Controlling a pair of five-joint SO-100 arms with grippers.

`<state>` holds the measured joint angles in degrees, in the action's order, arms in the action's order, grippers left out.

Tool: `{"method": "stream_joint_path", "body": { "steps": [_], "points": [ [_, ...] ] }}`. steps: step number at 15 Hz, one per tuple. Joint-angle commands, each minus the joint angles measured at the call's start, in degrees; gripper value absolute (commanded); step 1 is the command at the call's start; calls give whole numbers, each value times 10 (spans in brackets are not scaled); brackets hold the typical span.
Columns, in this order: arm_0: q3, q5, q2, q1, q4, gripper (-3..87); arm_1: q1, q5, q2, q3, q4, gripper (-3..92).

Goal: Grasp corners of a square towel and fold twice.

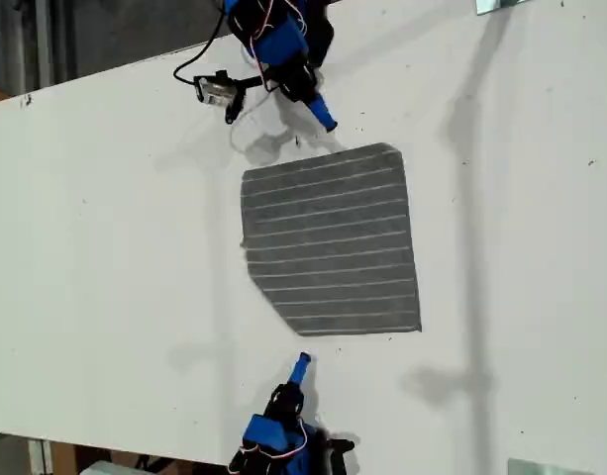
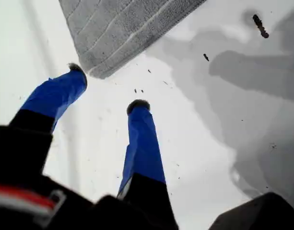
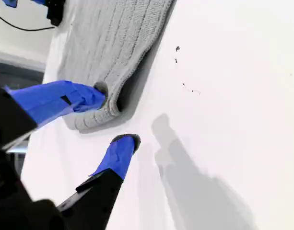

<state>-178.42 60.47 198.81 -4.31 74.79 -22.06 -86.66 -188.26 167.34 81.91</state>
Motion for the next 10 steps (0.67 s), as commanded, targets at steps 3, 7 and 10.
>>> {"method": "stream_joint_path", "body": {
  "steps": [3,7,10],
  "points": [
    [-8,330,-24,35,-6,132,48,7,3,-7,4,172],
    [-8,314,-13,36,-6,131,61,4,3,-9,4,181],
    [18,272,2,-17,-12,119,163,93,101,-163,39,210]
  ]
}}
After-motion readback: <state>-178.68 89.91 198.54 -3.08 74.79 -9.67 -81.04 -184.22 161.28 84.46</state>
